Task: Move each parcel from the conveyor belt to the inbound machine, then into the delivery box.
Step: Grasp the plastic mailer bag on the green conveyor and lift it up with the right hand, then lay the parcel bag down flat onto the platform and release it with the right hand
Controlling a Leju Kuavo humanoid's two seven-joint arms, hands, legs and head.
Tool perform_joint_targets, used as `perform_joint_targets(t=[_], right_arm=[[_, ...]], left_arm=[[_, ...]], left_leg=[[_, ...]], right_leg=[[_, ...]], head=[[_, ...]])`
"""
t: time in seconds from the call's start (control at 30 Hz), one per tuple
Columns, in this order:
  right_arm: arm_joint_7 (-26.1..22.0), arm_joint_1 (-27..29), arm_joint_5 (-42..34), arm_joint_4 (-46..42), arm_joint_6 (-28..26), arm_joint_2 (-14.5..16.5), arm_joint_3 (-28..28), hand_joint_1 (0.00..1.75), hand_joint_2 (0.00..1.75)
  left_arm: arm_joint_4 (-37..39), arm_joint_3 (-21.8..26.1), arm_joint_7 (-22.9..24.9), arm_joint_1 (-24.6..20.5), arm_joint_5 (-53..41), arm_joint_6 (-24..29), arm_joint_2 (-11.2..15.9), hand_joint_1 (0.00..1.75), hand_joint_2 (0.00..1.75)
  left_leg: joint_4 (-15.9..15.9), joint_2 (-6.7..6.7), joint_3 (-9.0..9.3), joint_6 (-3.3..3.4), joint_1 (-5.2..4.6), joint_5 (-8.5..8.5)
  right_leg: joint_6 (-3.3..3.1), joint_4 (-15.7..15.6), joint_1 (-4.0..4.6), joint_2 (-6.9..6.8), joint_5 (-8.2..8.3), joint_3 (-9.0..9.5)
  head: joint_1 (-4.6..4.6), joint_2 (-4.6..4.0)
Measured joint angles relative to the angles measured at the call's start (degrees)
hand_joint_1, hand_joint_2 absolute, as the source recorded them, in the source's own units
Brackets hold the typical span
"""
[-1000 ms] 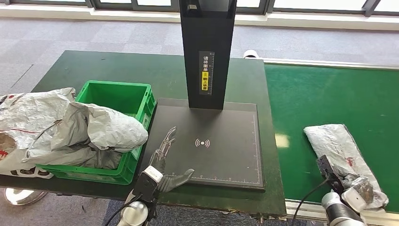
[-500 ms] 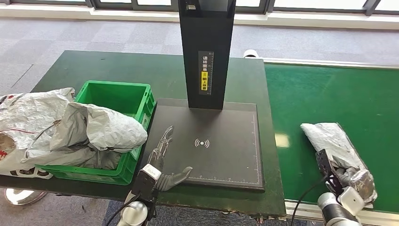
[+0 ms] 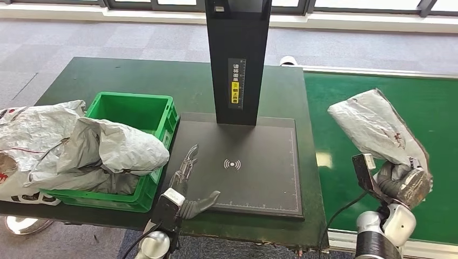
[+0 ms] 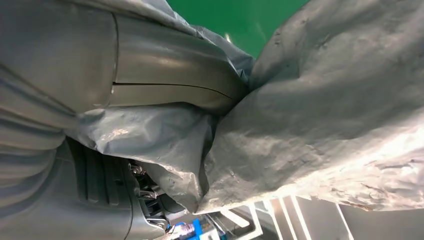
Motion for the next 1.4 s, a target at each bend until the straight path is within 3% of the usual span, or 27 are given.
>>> perform_joint_targets(t=[0.17, 0.3, 0.47, 0.67, 0.9, 1.4], right_arm=[[-13.1, 3.8, -4.7, -13.1, 0.0, 6.1, 0.6, 1.75, 1.75], [-15.6, 9.2, -11.2, -24.2, 0.0, 9.4, 5.7, 1.75, 1.75], [-19.8, 12.7, -18.3, -31.0, 0.0, 10.9, 12.8, 1.75, 1.75], [-19.7, 14.6, -23.0, -30.7, 0.1, 10.8, 22.1, 1.75, 1.75], [-10.8, 14.9, -21.3, -23.1, 0.5, 9.6, 33.9, 1.75, 1.75], [-8.8, 13.5, -22.3, -15.1, 0.3, 7.6, 37.8, 1.75, 1.75]], left_arm=[[0.7, 0.2, -1.2, -0.1, -0.6, 0.0, 0.0, 0.0, 1.75], [1.4, 0.5, -2.2, -0.1, -0.7, 0.0, 0.0, 0.0, 1.75], [2.1, 0.7, -2.6, -0.2, -0.7, -0.2, 0.0, 0.0, 1.75], [2.3, 1.1, -2.8, -0.2, -0.6, -0.9, 0.0, 0.0, 1.75], [2.4, 1.5, -2.9, -0.2, -0.7, -1.6, 0.0, 0.0, 1.75], [2.8, 1.7, -3.0, -0.2, -0.7, -2.1, 0.0, 0.0, 1.75]], left_leg=[[0.0, -0.04, 0.0, 0.0, -0.01, -0.01], [0.0, -0.23, -0.06, -0.03, 0.0, -0.02], [0.0, 0.0, -0.01, -0.07, 0.0, -0.06], [0.0, 0.18, 0.02, -0.07, -0.01, -0.06], [0.0, 0.13, 0.03, -0.08, 0.0, -0.04], [0.0, 0.1, 0.0, -0.07, -0.01, -0.06]], right_leg=[[0.01, 0.0, 0.02, -0.03, -0.04, -0.02], [0.03, 0.0, 0.04, -0.16, -0.14, 0.0], [0.03, 0.0, 0.03, 0.05, -0.13, -0.02], [-0.01, 0.0, 0.03, 0.17, -0.08, -0.03], [-0.02, 0.0, 0.07, 0.14, -0.08, -0.02], [-0.02, 0.0, 0.04, 0.1, -0.09, -0.04]], head=[[0.0, 0.0], [0.01, 0.0], [0.0, 0.0], [-0.02, 0.0], [-0.02, 0.0], [-0.02, 0.0]])
